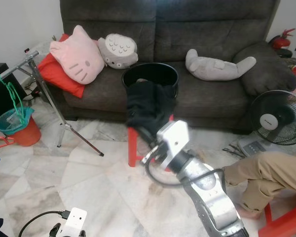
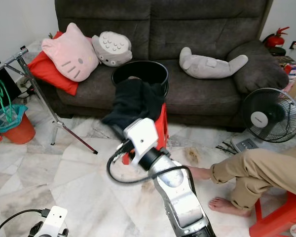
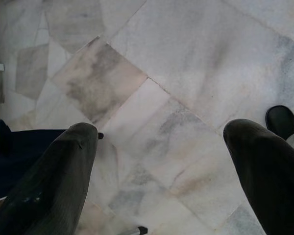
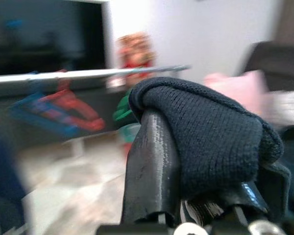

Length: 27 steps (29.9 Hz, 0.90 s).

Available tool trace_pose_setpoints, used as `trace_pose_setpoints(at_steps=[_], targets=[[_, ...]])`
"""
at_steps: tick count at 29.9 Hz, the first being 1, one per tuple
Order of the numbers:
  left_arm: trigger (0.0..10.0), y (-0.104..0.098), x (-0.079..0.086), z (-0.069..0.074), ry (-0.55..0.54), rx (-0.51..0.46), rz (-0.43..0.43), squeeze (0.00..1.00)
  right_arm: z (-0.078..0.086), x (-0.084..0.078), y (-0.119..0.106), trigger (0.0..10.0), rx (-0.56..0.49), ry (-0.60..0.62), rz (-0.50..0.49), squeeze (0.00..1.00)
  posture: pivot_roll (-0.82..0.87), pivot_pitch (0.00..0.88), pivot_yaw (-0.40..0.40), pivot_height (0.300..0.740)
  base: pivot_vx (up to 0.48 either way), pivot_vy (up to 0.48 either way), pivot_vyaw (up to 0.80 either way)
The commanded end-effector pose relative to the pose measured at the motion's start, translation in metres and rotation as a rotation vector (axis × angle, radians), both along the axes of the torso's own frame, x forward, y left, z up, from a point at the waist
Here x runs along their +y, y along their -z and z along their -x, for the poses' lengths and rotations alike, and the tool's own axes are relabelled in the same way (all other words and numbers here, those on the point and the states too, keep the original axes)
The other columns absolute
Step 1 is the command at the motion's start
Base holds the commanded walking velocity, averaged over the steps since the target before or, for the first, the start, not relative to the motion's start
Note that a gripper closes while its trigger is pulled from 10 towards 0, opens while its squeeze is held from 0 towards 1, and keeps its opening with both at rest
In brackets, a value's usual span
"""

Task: Hang hanger

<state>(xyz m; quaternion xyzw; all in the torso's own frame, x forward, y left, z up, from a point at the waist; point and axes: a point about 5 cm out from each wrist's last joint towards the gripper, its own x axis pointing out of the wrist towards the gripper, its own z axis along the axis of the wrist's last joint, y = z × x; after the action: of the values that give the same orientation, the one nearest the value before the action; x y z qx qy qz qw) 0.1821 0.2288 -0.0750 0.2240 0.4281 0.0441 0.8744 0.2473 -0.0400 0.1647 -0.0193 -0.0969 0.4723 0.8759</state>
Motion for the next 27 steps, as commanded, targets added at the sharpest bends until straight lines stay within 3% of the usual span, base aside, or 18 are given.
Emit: trace_pose_setpoints(at_steps=[1,6,9,12,13,16,17,22,24,27], targets=[[10.0,0.001,0.002,0.002,-0.014,0.008,-0.01,0.0,0.017,0.008,-0.007,10.0,0.003,-0.154,0.001,0.0,-0.03,0.0,0.068,0.74,0.0,0.0,0.0],[10.0,0.0,0.002,0.002,-0.009,0.011,-0.014,0.0,0.029,0.009,-0.007,10.0,0.014,-0.262,0.04,0.0,-0.03,0.0,0.07,0.74,0.0,0.0,0.0],[10.0,0.0,0.003,0.002,-0.007,0.012,-0.015,0.0,0.022,0.004,-0.007,10.0,0.003,-0.202,0.036,0.0,-0.03,0.0,0.07,0.74,0.0,0.0,0.0],[10.0,0.0,0.003,0.002,-0.008,0.012,-0.015,0.0,-0.011,-0.015,0.001,10.0,0.036,0.097,-0.001,0.0,-0.03,0.0,0.07,0.74,0.0,0.0,0.0],[10.0,0.0,0.003,0.002,-0.008,0.012,-0.015,0.0,-0.031,-0.033,0.014,10.0,0.094,0.3,0.014,0.0,-0.03,0.0,0.07,0.74,0.0,0.0,0.0],[10.0,0.001,0.002,0.002,-0.01,0.013,-0.013,0.0,-0.046,-0.054,0.033,10.0,0.176,0.491,0.052,0.0,-0.02,0.0,0.068,0.74,0.0,0.0,0.0],[10.0,0.001,0.002,0.002,-0.018,0.012,-0.009,0.0,-0.054,-0.073,0.053,10.0,0.248,0.663,0.118,0.0,-0.02,0.0,0.068,0.74,0.0,0.0,0.0],[10.0,0.001,0.002,0.003,-0.024,0.012,-0.008,0.0,-0.055,-0.09,0.077,10.0,0.36,0.79,0.133,0.0,-0.02,0.0,0.063,0.74,0.0,0.0,0.0],[10.0,0.001,0.002,0.004,-0.031,0.011,-0.007,0.0,-0.055,-0.096,0.09,10.0,0.441,0.868,0.047,0.0,-0.02,0.0,0.061,0.74,0.0,0.0,0.0],[10.0,0.002,0.002,0.005,-0.035,0.012,-0.006,0.0,-0.057,-0.094,0.096,10.0,0.474,0.884,-0.001,0.0,-0.02,0.0,0.063,0.74,0.0,0.0,0.0]])
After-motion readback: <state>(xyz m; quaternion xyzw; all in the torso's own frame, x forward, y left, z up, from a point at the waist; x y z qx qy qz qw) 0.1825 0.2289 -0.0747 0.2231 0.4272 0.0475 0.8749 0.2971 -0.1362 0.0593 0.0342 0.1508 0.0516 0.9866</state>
